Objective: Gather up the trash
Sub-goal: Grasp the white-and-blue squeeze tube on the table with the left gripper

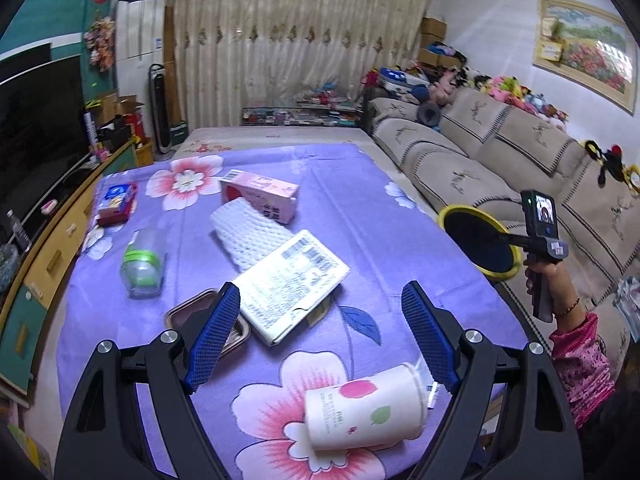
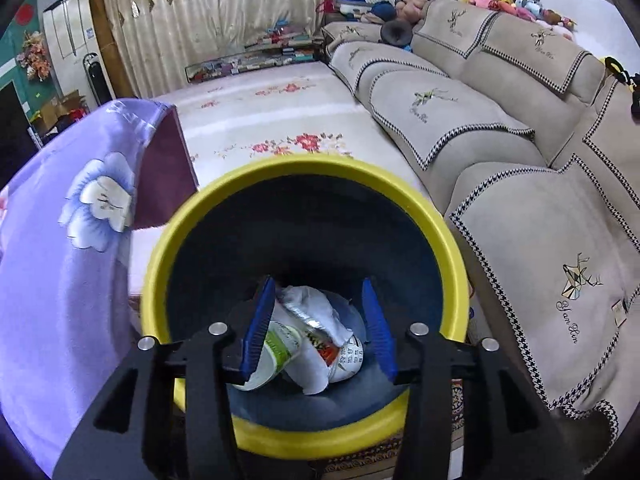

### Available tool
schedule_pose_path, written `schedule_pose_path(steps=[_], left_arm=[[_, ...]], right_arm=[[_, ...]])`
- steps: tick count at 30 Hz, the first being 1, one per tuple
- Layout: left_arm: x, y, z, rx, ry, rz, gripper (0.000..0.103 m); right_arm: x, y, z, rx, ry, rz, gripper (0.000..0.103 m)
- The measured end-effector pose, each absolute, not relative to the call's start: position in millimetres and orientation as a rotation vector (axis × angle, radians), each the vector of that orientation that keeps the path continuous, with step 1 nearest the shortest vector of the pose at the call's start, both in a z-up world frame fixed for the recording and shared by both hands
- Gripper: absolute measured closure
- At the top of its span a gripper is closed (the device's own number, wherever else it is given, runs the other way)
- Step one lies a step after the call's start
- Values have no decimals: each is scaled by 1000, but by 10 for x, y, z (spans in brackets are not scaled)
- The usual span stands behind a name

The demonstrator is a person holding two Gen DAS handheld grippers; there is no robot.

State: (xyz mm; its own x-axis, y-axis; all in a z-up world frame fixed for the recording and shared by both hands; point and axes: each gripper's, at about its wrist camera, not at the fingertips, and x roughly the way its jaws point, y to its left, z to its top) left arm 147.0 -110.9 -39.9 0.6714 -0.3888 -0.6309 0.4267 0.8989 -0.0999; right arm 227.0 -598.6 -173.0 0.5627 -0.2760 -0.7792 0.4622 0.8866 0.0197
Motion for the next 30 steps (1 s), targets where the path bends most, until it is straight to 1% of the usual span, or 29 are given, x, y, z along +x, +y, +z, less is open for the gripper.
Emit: schedule_pose_path(steps=[1, 2, 11, 19, 23, 30], left_arm=[[1479, -1166, -397, 73, 702, -475, 21], [1484, -1222, -394, 90, 706, -487, 21], [1432, -1827, -394, 251, 756, -682, 21], [1327, -2390, -611, 372, 902, -851, 21], [1365, -2631, -784, 435, 1009, -873, 27], [1442, -2898, -1066, 539, 1119, -827, 40]], right_arm=[[2236, -5965, -1682, 232, 859, -435, 55], [2192, -5935, -1643, 231, 846, -431, 54], [1682, -5583, -1324, 216, 758, -388, 54], [1363, -5447, -1153, 223, 717, -357, 54], [1253, -5434, -1131, 233, 703, -351, 53], [1182, -5442, -1166, 258, 702, -336, 53]])
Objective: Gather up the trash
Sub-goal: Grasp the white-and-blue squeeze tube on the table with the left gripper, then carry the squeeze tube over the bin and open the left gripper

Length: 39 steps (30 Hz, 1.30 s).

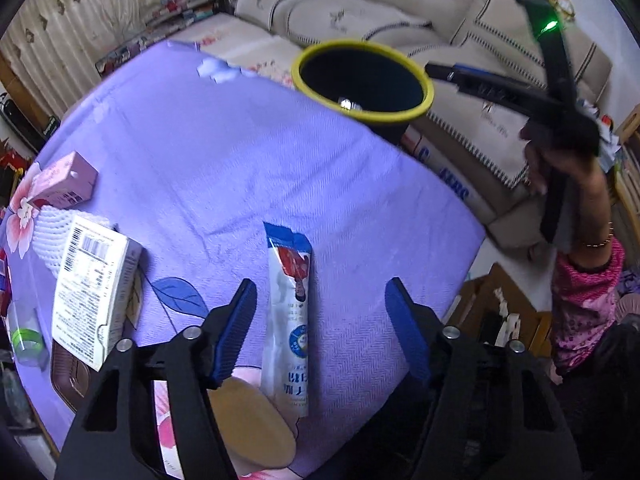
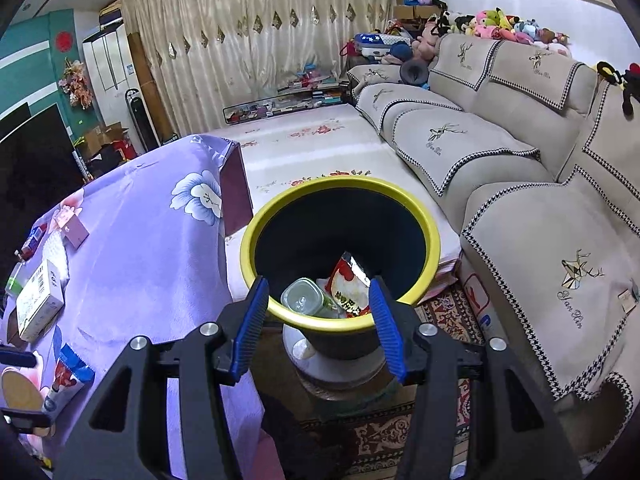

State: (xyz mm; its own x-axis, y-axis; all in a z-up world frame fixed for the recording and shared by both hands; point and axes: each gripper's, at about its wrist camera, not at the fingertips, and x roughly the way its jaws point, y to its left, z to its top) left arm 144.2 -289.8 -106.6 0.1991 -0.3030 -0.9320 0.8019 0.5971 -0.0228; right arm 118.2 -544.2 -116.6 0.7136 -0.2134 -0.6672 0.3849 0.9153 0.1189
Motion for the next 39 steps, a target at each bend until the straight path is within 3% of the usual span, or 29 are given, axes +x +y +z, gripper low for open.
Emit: schedule_pose_path(steps=[17, 22, 26, 39], left_arm=[[1628, -2986, -1299, 570, 1213, -743, 64], [1607, -2963, -1409, 579, 1262, -740, 65], [1607, -2958, -1420, 565, 1271, -751, 81], [1661, -3285, -809, 571, 1148, -824, 81]], right_arm=[[1073, -5485, -1206, 292, 689, -314, 53], [1073, -5474, -1210, 293, 691, -305, 53], [1077, -5465, -1211, 295, 691, -299, 53], [938, -5600, -1150, 322, 656, -313, 53]])
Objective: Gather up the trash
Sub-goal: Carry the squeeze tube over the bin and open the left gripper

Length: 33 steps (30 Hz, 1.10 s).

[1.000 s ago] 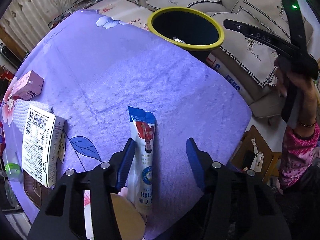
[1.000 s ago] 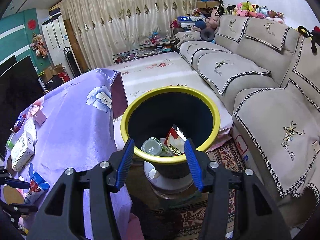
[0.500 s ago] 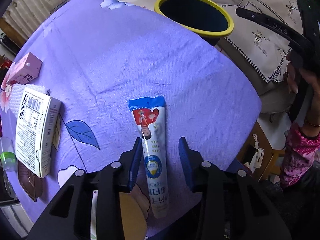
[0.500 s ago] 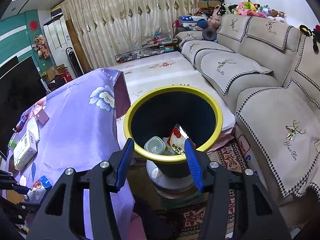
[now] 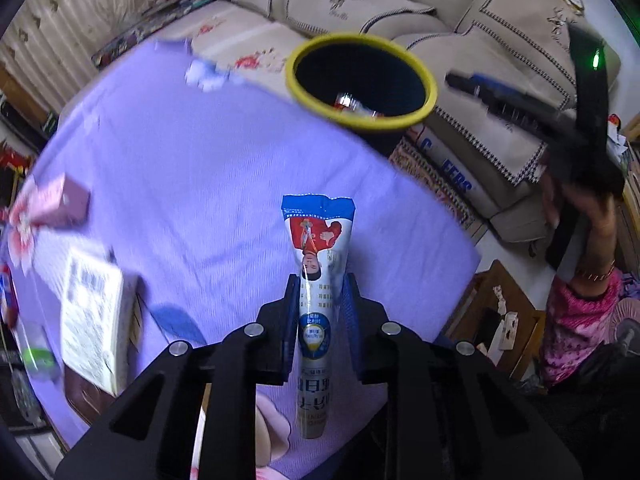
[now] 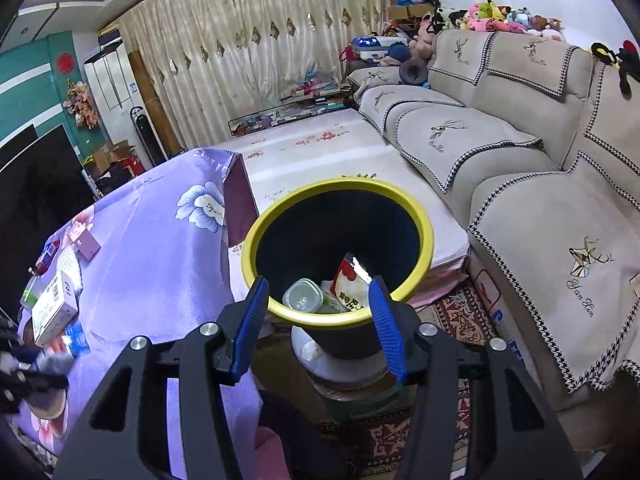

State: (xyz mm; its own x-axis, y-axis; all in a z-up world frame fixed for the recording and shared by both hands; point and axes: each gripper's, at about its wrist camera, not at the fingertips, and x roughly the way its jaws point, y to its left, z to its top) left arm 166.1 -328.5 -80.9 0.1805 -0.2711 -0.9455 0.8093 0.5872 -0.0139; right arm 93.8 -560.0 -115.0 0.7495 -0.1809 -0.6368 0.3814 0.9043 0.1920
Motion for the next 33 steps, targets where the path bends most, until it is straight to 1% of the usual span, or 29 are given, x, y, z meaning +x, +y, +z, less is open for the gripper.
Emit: schedule_pose_path(steps=[5, 8, 13, 22, 24, 25, 26, 28, 29, 31, 33], left_arm=[[1821, -3762, -450, 596, 1055, -895, 81], [1959, -4142, -393, 602, 1050, -946, 81], [2191, -4884, -588, 629, 1076, -989, 81], [2677, -5936, -1107, 703, 1027, -970, 81], [2765, -6100, -1200, 713, 1023, -964, 79], [2807, -6172, -1240, 713, 1023, -961, 77], [2838, -6213, -1277, 715, 1024, -961, 72], [2913, -6284, -1310, 710, 1014, -940, 52], [2951, -6281, -1315, 702, 1010, -936, 50], [3000, -6251, -1269, 682, 1003, -930, 50], [2996, -6111, -1108, 652, 982, -932, 50]], right_arm=[[851, -5707, -1135, 319, 647, -358, 53], [787, -5814, -1151, 328, 642, -391, 53], [701, -6010, -1219, 355, 648, -430, 53], [592, -6240, -1341, 401, 662, -473, 53], [590, -6259, -1366, 405, 669, -476, 53], [587, -6270, -1374, 406, 671, -476, 53], [594, -6278, -1373, 407, 673, -474, 53], [608, -6258, -1365, 404, 676, -471, 53], [611, -6255, -1358, 403, 676, -470, 53], [623, -6222, -1342, 400, 678, -466, 53], [636, -6179, -1314, 392, 678, -458, 53]])
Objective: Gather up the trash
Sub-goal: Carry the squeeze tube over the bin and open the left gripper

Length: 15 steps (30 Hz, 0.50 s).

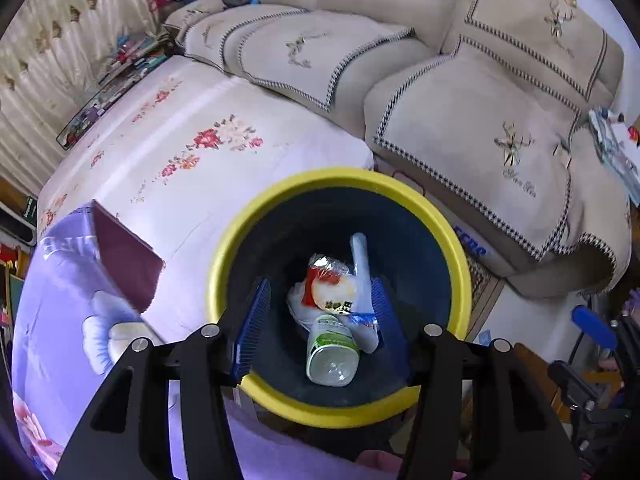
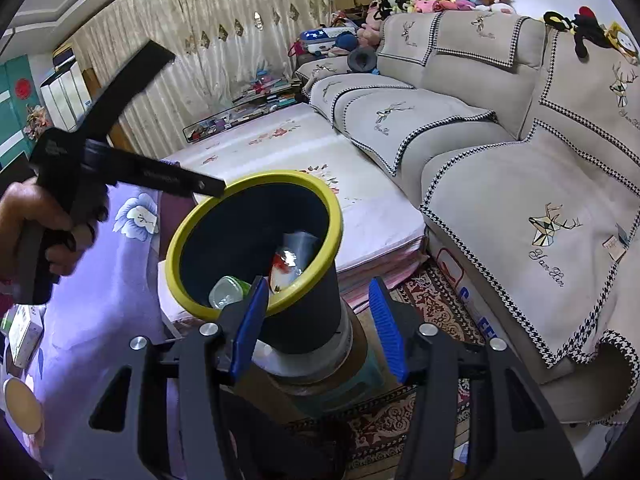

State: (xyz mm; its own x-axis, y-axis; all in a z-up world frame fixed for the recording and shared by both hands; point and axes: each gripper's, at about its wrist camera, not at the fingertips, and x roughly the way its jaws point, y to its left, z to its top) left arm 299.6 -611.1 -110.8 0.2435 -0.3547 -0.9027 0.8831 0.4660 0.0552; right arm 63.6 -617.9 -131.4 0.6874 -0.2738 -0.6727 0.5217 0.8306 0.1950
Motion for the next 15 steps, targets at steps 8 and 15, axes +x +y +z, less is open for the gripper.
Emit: schedule_pose_path(steps=[8, 15], left_arm=[[2643, -4933, -12, 447, 797, -945, 25], [2152, -3556, 536, 283, 652, -847, 11]], right_arm=[[737, -5869, -1221, 342, 678, -383, 49], [837, -5448, -1109, 287, 674, -309, 49]])
